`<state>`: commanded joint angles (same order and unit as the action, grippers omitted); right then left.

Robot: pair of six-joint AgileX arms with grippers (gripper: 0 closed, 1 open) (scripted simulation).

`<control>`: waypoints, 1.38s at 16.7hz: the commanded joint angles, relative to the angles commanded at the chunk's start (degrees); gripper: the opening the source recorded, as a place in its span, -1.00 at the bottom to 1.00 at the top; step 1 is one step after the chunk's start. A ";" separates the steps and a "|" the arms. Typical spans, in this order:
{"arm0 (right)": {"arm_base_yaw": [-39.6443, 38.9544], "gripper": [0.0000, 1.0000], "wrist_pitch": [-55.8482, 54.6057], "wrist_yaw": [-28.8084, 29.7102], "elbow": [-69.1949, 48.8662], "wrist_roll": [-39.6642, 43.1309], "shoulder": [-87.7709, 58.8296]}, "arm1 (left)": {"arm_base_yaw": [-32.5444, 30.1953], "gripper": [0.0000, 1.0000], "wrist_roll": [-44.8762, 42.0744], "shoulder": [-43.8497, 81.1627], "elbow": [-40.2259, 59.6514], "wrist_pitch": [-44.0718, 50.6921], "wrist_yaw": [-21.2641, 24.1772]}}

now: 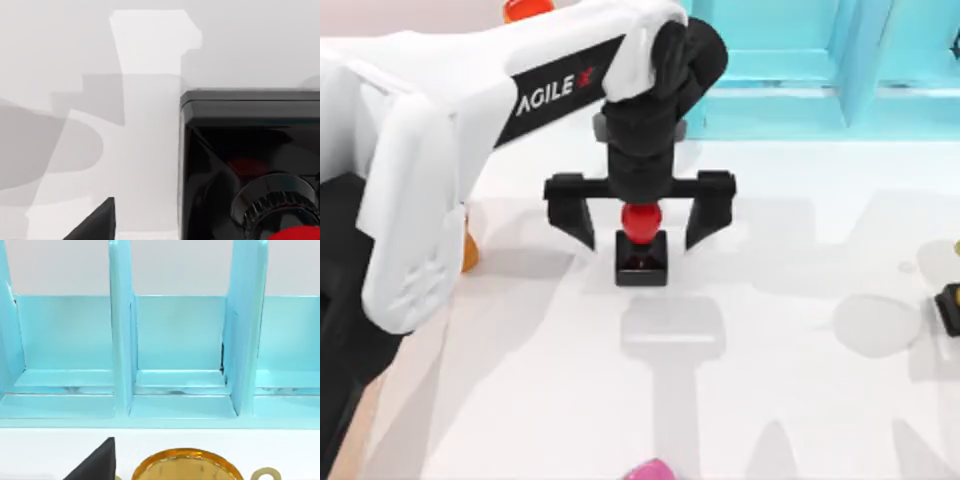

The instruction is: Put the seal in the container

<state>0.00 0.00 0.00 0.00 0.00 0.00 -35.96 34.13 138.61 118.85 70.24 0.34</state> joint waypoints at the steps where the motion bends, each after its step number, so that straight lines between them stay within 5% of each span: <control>1: 0.00 1.00 0.00 0.00 0.00 0.00 0.00 | 0.00 1.00 0.00 0.00 0.00 0.00 0.00; 3: 0.00 1.00 0.00 0.00 0.00 0.00 0.00 | 0.00 1.00 0.00 0.00 0.00 0.00 0.00; 16: 0.00 1.00 0.00 0.00 0.00 0.00 0.00 | 0.00 -0.96 0.00 0.00 0.00 0.00 0.00; 23: 0.00 1.00 0.00 0.00 0.00 0.00 0.00 | 0.00 -1.00 0.00 0.00 0.00 0.00 0.00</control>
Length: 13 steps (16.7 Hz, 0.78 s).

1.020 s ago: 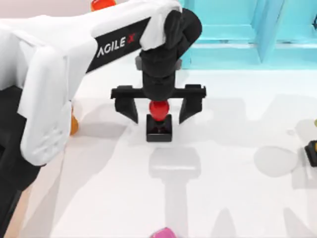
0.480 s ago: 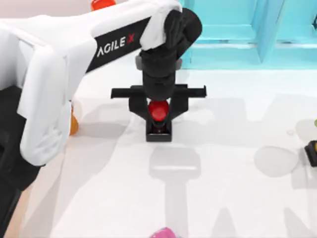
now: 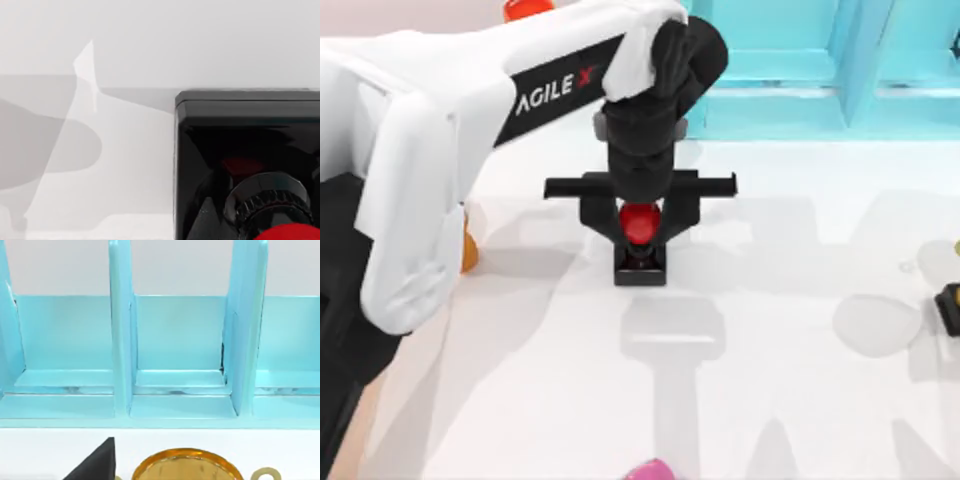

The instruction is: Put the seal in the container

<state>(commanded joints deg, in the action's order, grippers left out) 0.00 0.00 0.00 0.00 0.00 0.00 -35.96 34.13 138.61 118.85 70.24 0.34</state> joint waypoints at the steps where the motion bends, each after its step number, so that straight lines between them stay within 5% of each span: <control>1: 0.00 1.00 0.00 0.00 0.00 0.00 0.00 | 0.00 -1.00 0.00 0.00 0.00 0.00 0.00; 6: 0.00 1.00 0.00 0.00 0.00 0.00 0.00 | -0.25 -1.00 -0.16 1.42 4.24 4.18 -0.10; 13: 0.00 1.00 0.00 0.00 0.00 0.00 0.00 | -0.26 -1.00 0.04 5.14 28.11 22.45 -0.06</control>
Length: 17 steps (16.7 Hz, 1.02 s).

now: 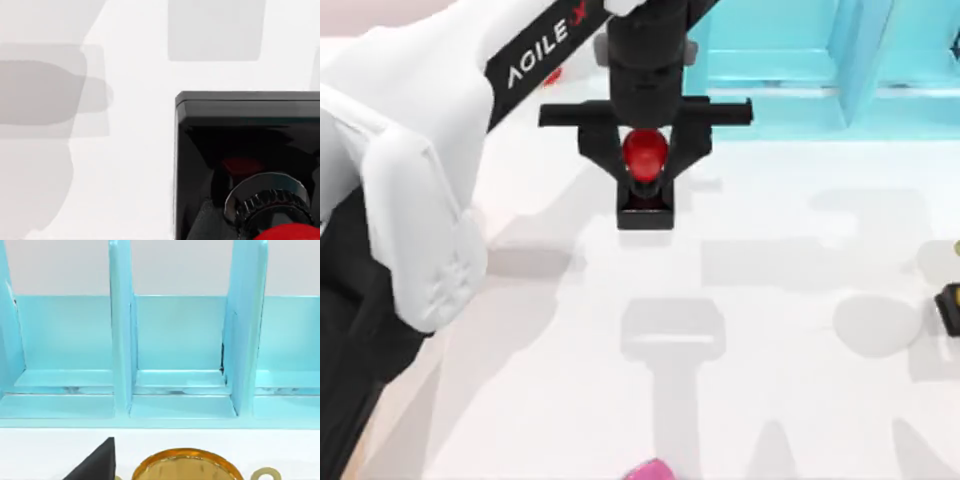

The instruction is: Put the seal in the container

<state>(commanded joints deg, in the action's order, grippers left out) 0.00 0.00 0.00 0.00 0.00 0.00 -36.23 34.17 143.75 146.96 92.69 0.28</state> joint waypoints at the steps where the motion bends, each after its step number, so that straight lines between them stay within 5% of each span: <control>1: 0.00 1.00 0.00 0.00 0.00 0.00 0.00 | 0.07 -1.00 0.00 0.31 2.34 2.18 0.04; 10: 0.00 1.00 0.00 0.00 0.00 0.00 0.00 | 0.44 -1.00 -0.63 0.04 5.08 5.47 0.04; 17: 0.00 1.00 0.00 0.00 0.00 0.00 0.00 | 8.88 -1.00 -14.39 -15.24 -6.97 2.29 -0.53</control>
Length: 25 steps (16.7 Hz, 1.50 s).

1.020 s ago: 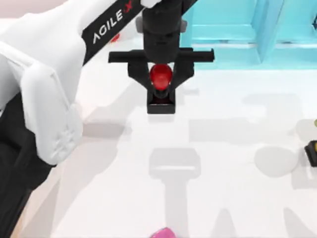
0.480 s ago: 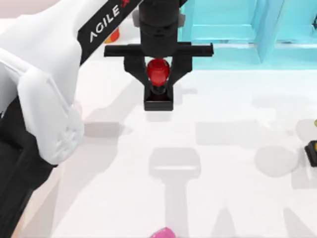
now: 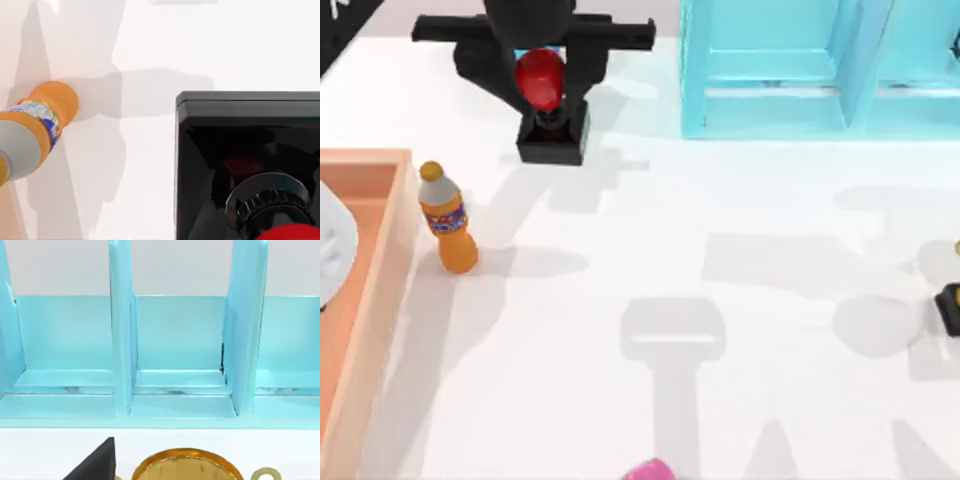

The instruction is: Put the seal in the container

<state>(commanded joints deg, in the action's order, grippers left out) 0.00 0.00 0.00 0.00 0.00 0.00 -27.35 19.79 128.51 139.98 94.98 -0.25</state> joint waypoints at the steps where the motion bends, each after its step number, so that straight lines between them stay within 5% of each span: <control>1: 0.00 1.00 0.00 0.00 0.00 0.00 0.00 | 1.70 -1.00 -1.81 -2.32 -2.38 -0.59 -0.03; 11: 0.00 1.00 0.00 0.00 0.00 0.00 0.00 | 16.04 -1.00 -17.16 -18.16 -19.72 -6.90 0.70; 25: 0.00 1.00 0.00 0.00 0.00 0.00 0.00 | 39.26 -1.00 -33.95 -24.45 -39.86 -10.98 0.35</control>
<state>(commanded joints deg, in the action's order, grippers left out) 0.00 0.00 0.00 0.00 0.00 0.00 11.91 -14.17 104.06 100.13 84.00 0.10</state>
